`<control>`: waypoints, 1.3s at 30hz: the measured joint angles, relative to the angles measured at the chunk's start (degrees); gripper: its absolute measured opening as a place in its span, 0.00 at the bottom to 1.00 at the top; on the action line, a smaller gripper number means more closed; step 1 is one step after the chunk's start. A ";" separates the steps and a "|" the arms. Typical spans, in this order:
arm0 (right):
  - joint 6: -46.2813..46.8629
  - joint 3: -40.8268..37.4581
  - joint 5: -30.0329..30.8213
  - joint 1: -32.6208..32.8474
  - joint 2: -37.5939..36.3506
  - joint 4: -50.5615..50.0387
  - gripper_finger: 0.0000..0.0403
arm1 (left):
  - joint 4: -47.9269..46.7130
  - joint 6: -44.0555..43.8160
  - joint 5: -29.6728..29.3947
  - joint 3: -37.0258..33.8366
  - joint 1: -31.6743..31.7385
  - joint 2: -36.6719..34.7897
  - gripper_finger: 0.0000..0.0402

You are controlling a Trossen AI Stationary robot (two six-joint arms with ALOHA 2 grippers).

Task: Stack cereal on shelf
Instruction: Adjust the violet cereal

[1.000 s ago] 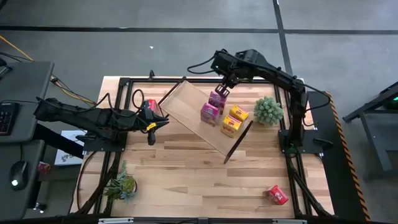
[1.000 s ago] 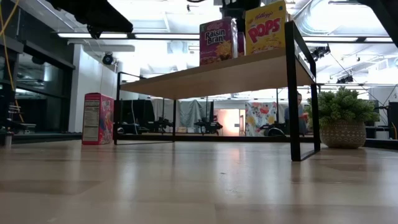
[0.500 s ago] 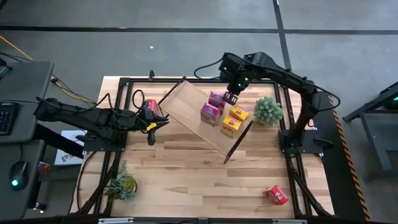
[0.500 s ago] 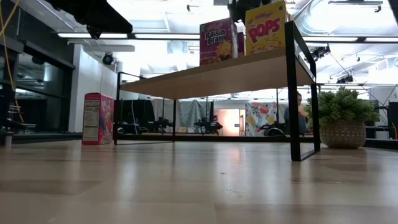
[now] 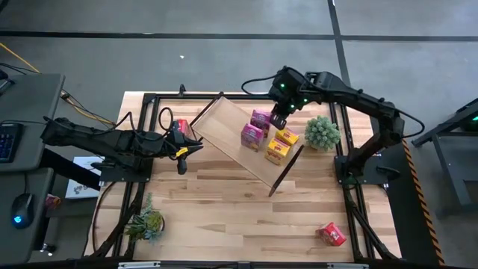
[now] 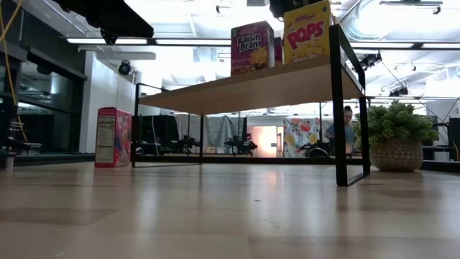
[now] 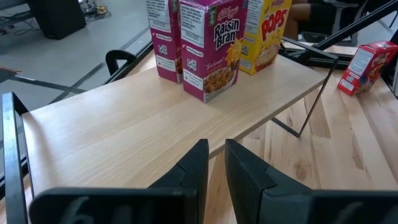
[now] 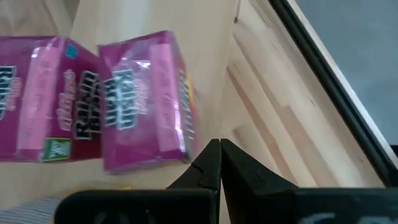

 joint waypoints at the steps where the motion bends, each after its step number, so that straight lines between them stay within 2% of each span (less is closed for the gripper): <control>1: -0.02 -0.02 -0.13 0.04 0.04 -0.01 0.00 | 0.00 0.00 0.00 -0.01 0.00 0.00 0.12; 16: 1.92 -0.02 -4.60 0.02 0.28 -0.53 0.00 | -0.04 -0.02 0.00 0.00 0.00 0.00 0.12; 26: 4.38 -0.02 -3.08 -0.09 0.37 -0.29 0.00 | -0.07 -0.02 0.00 -0.01 0.00 0.00 0.12; 30: 3.99 -0.02 -0.68 -0.09 1.35 -0.07 0.00 | -0.07 -0.06 0.00 0.00 0.00 0.00 0.12; 39: 2.30 -0.02 -2.24 -0.92 2.62 0.00 0.00 | -0.09 -0.09 0.00 -0.01 0.00 0.00 0.12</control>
